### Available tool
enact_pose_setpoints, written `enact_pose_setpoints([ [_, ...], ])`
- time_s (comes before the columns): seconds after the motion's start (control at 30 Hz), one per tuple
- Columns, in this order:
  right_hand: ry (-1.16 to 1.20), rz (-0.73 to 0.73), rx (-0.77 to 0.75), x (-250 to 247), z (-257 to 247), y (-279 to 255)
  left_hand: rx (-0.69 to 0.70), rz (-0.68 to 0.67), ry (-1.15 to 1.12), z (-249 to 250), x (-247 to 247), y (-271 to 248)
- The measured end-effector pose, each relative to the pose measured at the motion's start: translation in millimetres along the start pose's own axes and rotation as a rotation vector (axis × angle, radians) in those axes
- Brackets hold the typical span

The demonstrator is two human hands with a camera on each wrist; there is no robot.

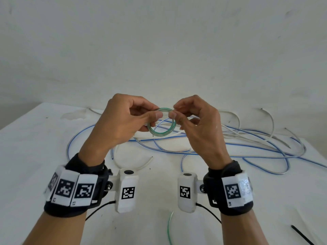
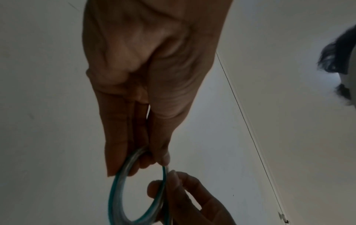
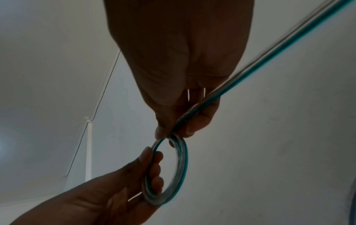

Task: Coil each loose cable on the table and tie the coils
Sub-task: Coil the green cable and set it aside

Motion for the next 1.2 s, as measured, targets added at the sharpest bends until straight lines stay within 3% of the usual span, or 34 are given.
enact_pose_setpoints([
  [0.23, 0.137, -0.133, 0.033, 7, 3, 0, 0.025, 0.172, -0.213, 5, -22, 0],
  [0.5, 0.507, 0.025, 0.075, 15, -10, -5, -0.018, 0.283, -0.470, 6, -16, 0],
  [0.67, 0.408, 0.083, 0.020, 3, -9, -3, -0.025, 0.132, -0.412, 9, -5, -1],
  [0.87, 0.090, -0.116, 0.002, 6, -7, -4, 0.038, -0.051, 0.012, 6, -3, -1],
  [1.0, -0.003, -0.195, -0.003, 10, -8, -5, -0.026, -0.151, 0.058, 0, -2, -4],
  [1.2, 0.001, -0.223, -0.017, 15, -14, -7, 0.018, -0.126, 0.060, 9, -7, -5],
])
Point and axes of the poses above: each hand's wrist, its own y-axis towards the middle knuckle, its own x-axis out of the palm, z = x × y, the point moved 8 cm from there along y, towards the middle knuckle, and after that the axes turned 1 degree about x, right-handed, at the moved point
